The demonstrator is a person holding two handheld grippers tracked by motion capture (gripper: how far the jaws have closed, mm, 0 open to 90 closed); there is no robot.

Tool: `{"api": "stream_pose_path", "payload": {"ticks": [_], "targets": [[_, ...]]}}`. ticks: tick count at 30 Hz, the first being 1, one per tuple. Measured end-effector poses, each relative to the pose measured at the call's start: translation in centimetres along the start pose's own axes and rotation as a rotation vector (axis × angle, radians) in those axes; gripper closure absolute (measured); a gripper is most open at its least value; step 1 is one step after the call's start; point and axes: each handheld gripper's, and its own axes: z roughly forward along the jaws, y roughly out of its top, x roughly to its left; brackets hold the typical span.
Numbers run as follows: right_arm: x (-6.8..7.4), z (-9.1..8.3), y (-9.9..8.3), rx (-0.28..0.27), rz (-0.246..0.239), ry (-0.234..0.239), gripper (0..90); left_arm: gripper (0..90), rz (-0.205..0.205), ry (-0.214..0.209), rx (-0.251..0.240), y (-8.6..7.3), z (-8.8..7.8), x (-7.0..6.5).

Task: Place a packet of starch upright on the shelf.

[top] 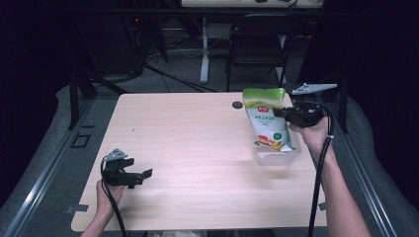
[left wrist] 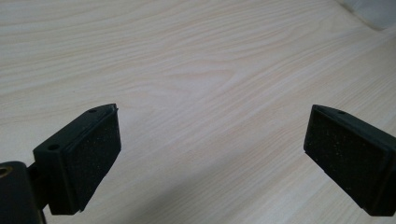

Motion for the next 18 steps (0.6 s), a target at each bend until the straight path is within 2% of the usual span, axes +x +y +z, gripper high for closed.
{"api": "stream_pose_path", "payload": {"ticks": [18], "targets": [[-1.0, 1.5, -1.2, 0.055, 0.001, -0.018, 89.4, 4.0, 0.001, 0.0, 0.0, 0.0, 0.0, 0.0]]}}
